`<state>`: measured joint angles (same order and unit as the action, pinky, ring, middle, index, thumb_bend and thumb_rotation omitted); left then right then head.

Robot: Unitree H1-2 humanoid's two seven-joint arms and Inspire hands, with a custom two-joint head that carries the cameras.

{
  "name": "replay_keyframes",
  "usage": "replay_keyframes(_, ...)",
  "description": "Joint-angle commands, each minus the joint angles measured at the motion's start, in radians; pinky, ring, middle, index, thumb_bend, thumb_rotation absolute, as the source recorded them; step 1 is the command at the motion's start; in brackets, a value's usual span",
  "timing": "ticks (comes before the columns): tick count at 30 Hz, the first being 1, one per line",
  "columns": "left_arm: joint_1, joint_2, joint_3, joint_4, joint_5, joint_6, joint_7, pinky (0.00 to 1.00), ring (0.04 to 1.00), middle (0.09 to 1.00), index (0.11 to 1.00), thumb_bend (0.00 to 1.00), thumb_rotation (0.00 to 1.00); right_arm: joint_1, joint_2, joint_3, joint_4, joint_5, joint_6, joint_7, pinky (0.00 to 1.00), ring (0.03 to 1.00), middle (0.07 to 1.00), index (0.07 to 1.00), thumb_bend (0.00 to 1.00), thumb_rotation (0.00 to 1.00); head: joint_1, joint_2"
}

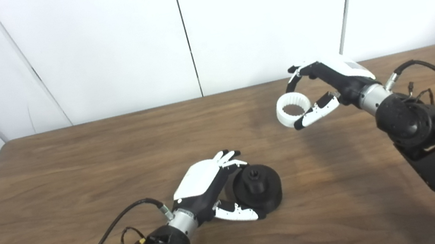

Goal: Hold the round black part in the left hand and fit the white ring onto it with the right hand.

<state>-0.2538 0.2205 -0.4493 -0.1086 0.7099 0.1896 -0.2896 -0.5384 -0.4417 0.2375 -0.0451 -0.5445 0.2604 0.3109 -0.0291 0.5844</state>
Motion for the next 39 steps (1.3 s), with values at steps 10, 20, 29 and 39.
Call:
replay_keyframes(10, -0.004, -0.005, -0.018, 0.028, -0.004, -0.005, -0.026, 0.84, 1.000, 0.963, 0.751, 0.86, 0.44, -0.018, 0.025, -0.004, -0.188, 0.008, 0.053, 0.078, 0.85, 0.928, 0.861, 0.586, 0.84, 0.21, 0.000, 0.003)
replay_keyframes(20, -0.008, -0.007, -0.016, 0.027, -0.009, 0.002, -0.031, 0.85, 1.000, 0.963, 0.752, 0.85, 0.43, 0.004, 0.048, 0.020, -0.254, 0.004, 0.059, 0.118, 0.82, 0.921, 0.855, 0.576, 0.85, 0.20, 0.000, 0.002)
replay_keyframes(29, -0.006, -0.006, -0.016, 0.033, -0.006, -0.011, -0.019, 0.85, 1.000, 0.958, 0.749, 0.85, 0.43, 0.021, 0.069, 0.052, -0.279, -0.001, 0.056, 0.137, 0.81, 0.930, 0.861, 0.572, 0.86, 0.20, 0.000, 0.004)
replay_keyframes(39, -0.008, -0.004, -0.014, 0.027, -0.015, -0.004, -0.032, 0.85, 1.000, 0.964, 0.754, 0.85, 0.42, 0.027, 0.074, 0.076, -0.276, -0.021, 0.041, 0.147, 0.81, 0.934, 0.867, 0.577, 0.87, 0.21, 0.001, 0.006)
